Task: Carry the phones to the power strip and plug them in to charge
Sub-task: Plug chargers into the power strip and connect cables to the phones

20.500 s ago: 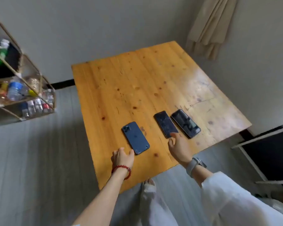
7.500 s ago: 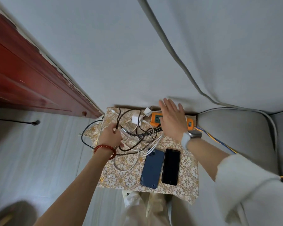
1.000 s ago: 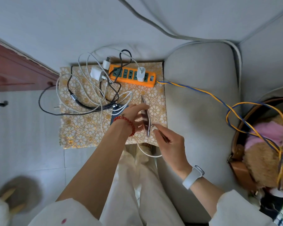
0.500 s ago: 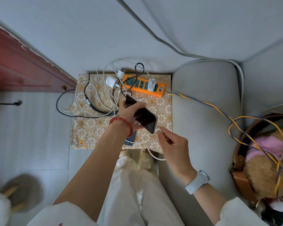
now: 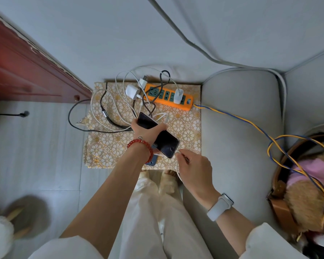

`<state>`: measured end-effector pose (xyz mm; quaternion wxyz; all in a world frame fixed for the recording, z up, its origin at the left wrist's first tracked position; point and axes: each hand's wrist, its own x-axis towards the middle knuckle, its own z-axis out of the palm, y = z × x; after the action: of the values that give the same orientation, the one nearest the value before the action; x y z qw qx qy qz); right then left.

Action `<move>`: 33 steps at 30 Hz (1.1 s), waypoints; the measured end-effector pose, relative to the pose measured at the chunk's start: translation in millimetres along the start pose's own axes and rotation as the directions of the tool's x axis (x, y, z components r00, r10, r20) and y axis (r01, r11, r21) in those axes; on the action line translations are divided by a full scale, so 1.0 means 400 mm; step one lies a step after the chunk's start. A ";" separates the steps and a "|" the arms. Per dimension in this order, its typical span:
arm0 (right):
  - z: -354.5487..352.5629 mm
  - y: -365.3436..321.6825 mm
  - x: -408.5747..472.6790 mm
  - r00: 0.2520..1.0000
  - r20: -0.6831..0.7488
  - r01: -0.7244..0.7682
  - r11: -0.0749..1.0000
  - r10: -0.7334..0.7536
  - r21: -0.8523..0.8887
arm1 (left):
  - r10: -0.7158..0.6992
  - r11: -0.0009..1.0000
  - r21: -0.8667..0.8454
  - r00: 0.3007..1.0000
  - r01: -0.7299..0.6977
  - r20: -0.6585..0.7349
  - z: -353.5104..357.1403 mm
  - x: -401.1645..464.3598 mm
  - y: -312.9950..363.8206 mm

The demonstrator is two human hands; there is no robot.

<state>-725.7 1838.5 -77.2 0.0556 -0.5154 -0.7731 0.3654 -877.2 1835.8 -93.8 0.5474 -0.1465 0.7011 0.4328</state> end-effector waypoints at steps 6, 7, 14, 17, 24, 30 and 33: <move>0.005 0.045 0.030 0.908 0.345 -0.233 0.971 0.239 -0.059 | -0.006 0.977 0.212 1.000 0.010 -0.020 0.014 0.027 -0.046; 0.003 0.055 0.040 0.873 0.398 -0.307 0.952 0.283 -0.002 | 0.010 0.955 0.298 1.000 -0.007 -0.009 0.025 0.027 -0.069; 0.039 0.173 0.066 0.868 0.289 -0.438 0.897 0.403 0.064 | 0.086 0.906 0.391 0.976 -0.161 0.201 0.038 0.074 -0.180; 0.072 0.200 0.070 0.834 0.177 -0.542 0.836 0.523 0.086 | 0.245 0.703 0.656 0.959 -0.275 0.140 0.009 0.112 -0.196; 0.129 0.218 0.145 0.878 0.013 -0.474 0.874 0.478 -0.107 | 0.312 0.536 0.828 0.950 -0.166 -0.012 -0.043 0.179 -0.230; 0.136 0.218 0.159 0.968 -0.023 -0.237 0.881 0.250 -0.410 | 0.264 0.422 0.902 0.964 -0.091 -0.027 -0.044 0.191 -0.247; 0.178 0.207 0.159 0.987 0.133 -0.030 0.916 0.091 -0.400 | 0.309 0.332 0.938 0.951 -0.099 -0.009 -0.048 0.190 -0.258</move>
<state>-725.3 1872.3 -198.9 -0.1191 -0.5111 -0.8166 0.2402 -846.6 1781.3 -207.3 0.4069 0.2381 0.8818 0.0105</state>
